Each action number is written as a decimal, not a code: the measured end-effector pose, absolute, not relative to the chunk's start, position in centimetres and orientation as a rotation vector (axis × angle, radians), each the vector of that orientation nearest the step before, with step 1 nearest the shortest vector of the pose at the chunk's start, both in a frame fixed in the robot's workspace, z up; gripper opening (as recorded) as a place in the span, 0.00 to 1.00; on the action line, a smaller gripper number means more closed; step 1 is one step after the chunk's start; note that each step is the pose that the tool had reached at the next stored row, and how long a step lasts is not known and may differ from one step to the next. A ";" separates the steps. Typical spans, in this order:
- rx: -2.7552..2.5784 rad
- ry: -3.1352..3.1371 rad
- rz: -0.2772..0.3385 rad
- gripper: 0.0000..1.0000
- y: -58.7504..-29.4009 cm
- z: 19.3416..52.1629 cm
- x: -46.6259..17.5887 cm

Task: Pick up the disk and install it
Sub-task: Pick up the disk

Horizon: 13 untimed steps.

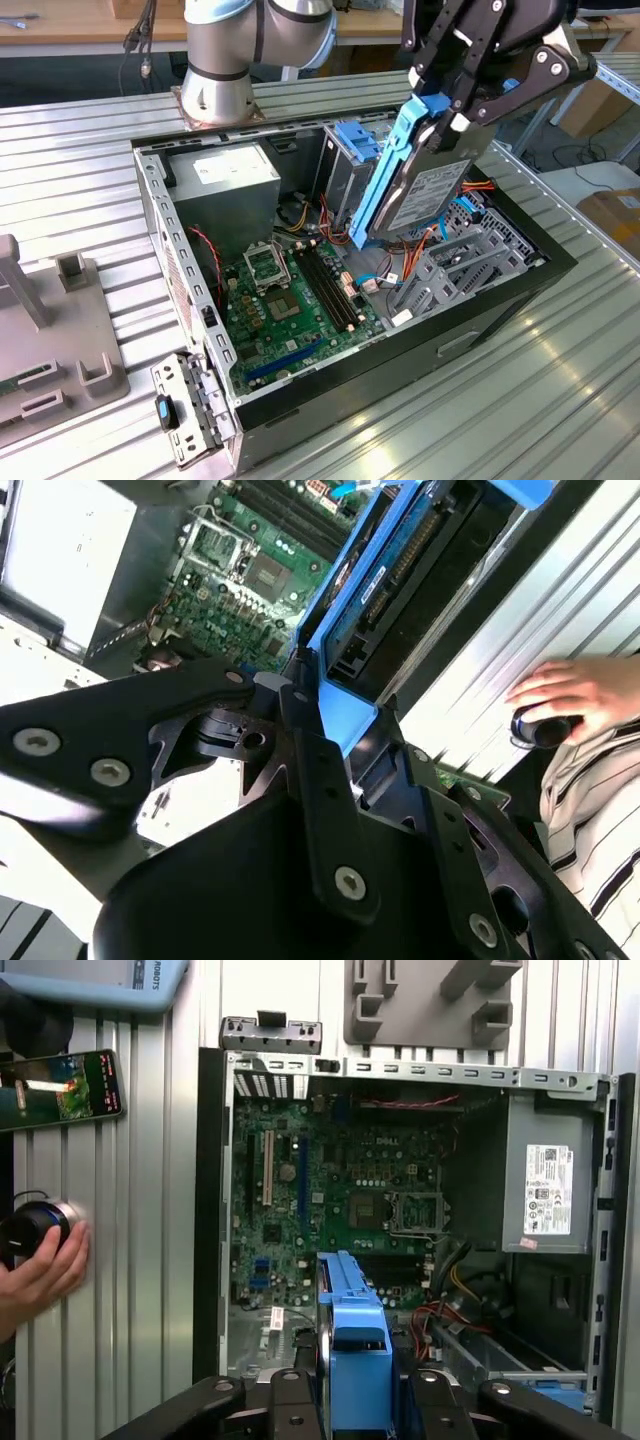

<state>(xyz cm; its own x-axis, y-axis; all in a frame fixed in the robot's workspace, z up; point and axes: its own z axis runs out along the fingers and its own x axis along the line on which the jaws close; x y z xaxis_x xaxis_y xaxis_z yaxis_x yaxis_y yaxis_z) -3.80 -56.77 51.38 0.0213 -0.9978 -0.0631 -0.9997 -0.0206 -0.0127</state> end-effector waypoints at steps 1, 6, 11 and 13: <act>-2.206 2.160 0.056 0.36 -56.8 51.4 -3.1; -2.206 2.161 0.056 0.36 -56.8 51.3 1.0; -2.206 2.161 0.056 0.36 -58.2 51.3 2.2; -2.206 2.161 0.056 0.36 -58.9 51.2 2.5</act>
<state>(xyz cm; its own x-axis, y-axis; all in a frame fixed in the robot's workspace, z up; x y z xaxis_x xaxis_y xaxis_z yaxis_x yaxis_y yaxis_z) 2.53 -58.89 51.23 0.0211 -0.9978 -0.0632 -0.9997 -0.0203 -0.0126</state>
